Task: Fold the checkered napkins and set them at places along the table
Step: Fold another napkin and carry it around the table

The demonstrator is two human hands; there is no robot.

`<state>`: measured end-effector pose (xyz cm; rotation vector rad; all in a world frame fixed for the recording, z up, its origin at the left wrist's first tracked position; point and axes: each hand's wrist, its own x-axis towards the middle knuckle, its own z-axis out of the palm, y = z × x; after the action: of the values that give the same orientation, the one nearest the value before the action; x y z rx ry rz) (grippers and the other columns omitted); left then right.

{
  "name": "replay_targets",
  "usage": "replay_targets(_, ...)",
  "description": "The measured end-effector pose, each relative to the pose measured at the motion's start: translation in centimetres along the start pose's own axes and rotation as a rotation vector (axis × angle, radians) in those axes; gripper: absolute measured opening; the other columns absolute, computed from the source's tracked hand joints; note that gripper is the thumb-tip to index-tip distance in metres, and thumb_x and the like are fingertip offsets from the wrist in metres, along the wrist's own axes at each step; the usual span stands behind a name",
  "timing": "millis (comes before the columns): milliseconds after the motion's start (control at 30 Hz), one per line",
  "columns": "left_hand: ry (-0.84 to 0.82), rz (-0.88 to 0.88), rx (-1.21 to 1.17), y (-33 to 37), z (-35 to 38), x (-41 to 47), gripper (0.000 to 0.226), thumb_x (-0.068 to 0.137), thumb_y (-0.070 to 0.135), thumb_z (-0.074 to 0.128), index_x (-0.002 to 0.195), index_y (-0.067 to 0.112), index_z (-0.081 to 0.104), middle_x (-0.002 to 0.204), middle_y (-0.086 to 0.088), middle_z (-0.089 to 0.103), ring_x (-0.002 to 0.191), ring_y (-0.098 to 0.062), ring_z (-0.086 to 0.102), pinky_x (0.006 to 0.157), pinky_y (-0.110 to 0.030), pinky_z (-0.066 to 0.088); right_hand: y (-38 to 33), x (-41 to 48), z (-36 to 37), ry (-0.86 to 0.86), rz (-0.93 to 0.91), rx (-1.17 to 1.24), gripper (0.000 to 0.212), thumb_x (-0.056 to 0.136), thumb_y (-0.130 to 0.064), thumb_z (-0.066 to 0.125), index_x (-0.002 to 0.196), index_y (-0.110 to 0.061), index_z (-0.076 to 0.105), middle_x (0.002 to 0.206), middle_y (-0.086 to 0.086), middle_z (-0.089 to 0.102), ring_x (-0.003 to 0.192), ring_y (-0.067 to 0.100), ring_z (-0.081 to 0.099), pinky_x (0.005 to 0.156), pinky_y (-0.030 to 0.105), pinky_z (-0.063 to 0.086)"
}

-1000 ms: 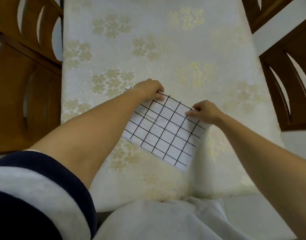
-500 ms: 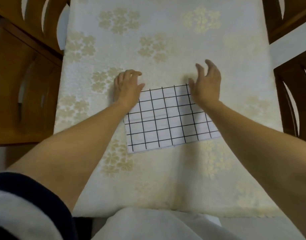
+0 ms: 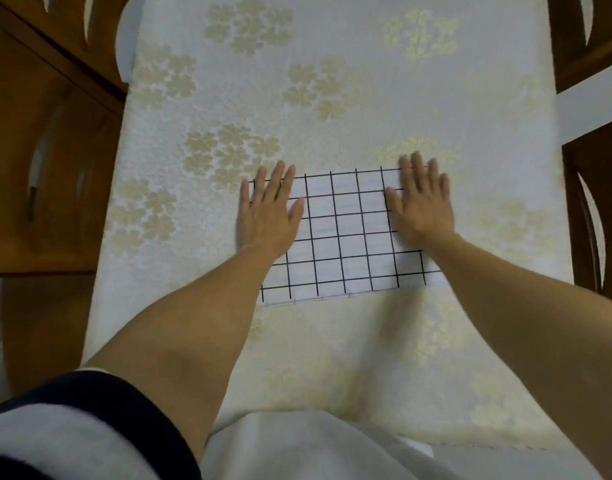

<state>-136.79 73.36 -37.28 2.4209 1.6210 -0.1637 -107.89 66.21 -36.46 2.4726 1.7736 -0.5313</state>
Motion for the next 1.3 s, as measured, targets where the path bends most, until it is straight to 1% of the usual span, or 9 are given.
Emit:
replay_targets(133, 0.049, -0.051, -0.004, -0.8, -1.3, -0.7, 0.065, 0.107, 0.051, 0.007, 0.161, 0.022, -0.014, 0.169, 0.003, -0.018, 0.156, -0.023, -0.016, 0.127, -0.05, -0.002, 1.6, -0.1, -1.6, 0.043, 0.083, -0.031, 0.077, 0.101, -0.064, 0.005, 0.161, -0.018, -0.008, 0.169, 0.006, -0.012, 0.154, 0.031, -0.013, 0.125, 0.051, -0.002)
replay_targets(333, 0.068, 0.042, -0.122, 7.4, -0.3, -3.6, 0.06, 0.11, 0.032, 0.022, 0.162, 0.018, -0.003, 0.17, 0.004, -0.009, 0.157, -0.02, -0.01, 0.127, -0.047, -0.002, -8.5, -3.7, 0.8, 0.114, -0.284, 0.02, 0.065, 0.107, -0.05, 0.014, 0.162, -0.017, 0.005, 0.169, 0.003, -0.003, 0.156, 0.028, -0.004, 0.126, 0.046, 0.0)
replay_targets(567, -0.026, 0.059, -0.03, 6.1, 1.1, -4.1, 0.066, 0.106, 0.053, 0.01, 0.162, 0.024, -0.008, 0.169, 0.005, -0.014, 0.156, -0.02, -0.014, 0.125, -0.051, -0.001, -1.6, -4.5, 2.0, 0.036, -0.053, 0.016, 0.072, 0.103, -0.063, 0.014, 0.161, -0.026, -0.009, 0.168, -0.001, -0.016, 0.154, 0.025, -0.017, 0.124, 0.044, -0.01)
replay_targets(633, -0.046, 0.062, -0.035, 6.1, 0.9, -4.2, 0.066, 0.106, 0.053, 0.009, 0.162, 0.023, -0.01, 0.169, 0.004, -0.016, 0.156, -0.022, -0.016, 0.125, -0.053, -0.002, 0.1, -3.7, 0.9, 0.062, 0.083, 0.072, 0.079, 0.103, -0.062, 0.021, 0.161, -0.013, 0.002, 0.169, 0.011, -0.004, 0.155, 0.032, -0.003, 0.124, 0.046, -0.002)
replay_targets(733, -0.03, 0.081, -0.072, 6.1, 0.1, -3.9, 0.066, 0.108, 0.05, 0.014, 0.162, 0.02, -0.007, 0.169, 0.003, -0.015, 0.156, -0.023, -0.015, 0.126, -0.052, -0.004, 1.3, -3.1, -0.4, 0.239, 0.23, 0.179, 0.072, 0.096, -0.052, 0.046, 0.142, 0.003, 0.044, 0.144, 0.03, 0.042, 0.13, 0.048, 0.041, 0.108, 0.053, 0.036)
replay_targets(967, -0.003, 0.045, -0.047, 5.0, 0.6, -1.5, 0.068, 0.105, 0.056, 0.012, 0.163, 0.023, -0.004, 0.17, 0.002, -0.013, 0.156, -0.023, -0.014, 0.126, -0.052, -0.002, 1.1, -2.8, -1.9, 0.158, 0.489, 0.555, 0.063, 0.086, -0.048, 0.074, 0.125, -0.004, 0.05, 0.124, 0.015, 0.055, 0.106, 0.031, 0.059, 0.087, 0.04, 0.05)
replay_targets(1067, 0.018, 0.044, -0.057, 5.2, 0.8, -1.5, 0.068, 0.104, 0.058, 0.009, 0.163, 0.027, -0.003, 0.17, 0.002, -0.011, 0.157, -0.024, -0.011, 0.125, -0.053, 0.001, 1.6, -2.8, -2.7, -0.005, 0.528, 0.588, 0.053, 0.089, -0.048, 0.072, 0.114, -0.006, 0.051, 0.103, 0.009, 0.055, 0.093, 0.025, 0.054, 0.077, 0.036, 0.046)
replay_targets(1167, 0.012, 0.05, -0.045, 5.3, 0.6, -1.4, 0.066, 0.103, 0.06, 0.006, 0.162, 0.033, -0.006, 0.17, 0.001, -0.013, 0.156, -0.025, -0.012, 0.125, -0.053, -0.001, 2.9, -3.0, -3.0, -0.098, 0.558, 0.751, 0.045, 0.085, -0.053, 0.073, 0.077, -0.014, 0.051, 0.076, 0.009, 0.045, 0.072, 0.023, 0.044, 0.066, 0.035, 0.031)
replay_targets(1300, 0.011, 0.056, -0.039, 5.2, 0.8, -1.4, 0.065, 0.103, 0.062, 0.004, 0.161, 0.036, -0.01, 0.169, 0.001, -0.016, 0.156, -0.026, -0.015, 0.125, -0.054, -0.004, 2.8, -3.9, -4.0, -0.029, 0.512, 0.817, 0.044, 0.086, -0.048, 0.073, 0.075, -0.015, 0.047, 0.07, 0.008, 0.035, 0.064, 0.02, 0.033, 0.059, 0.032, 0.022)
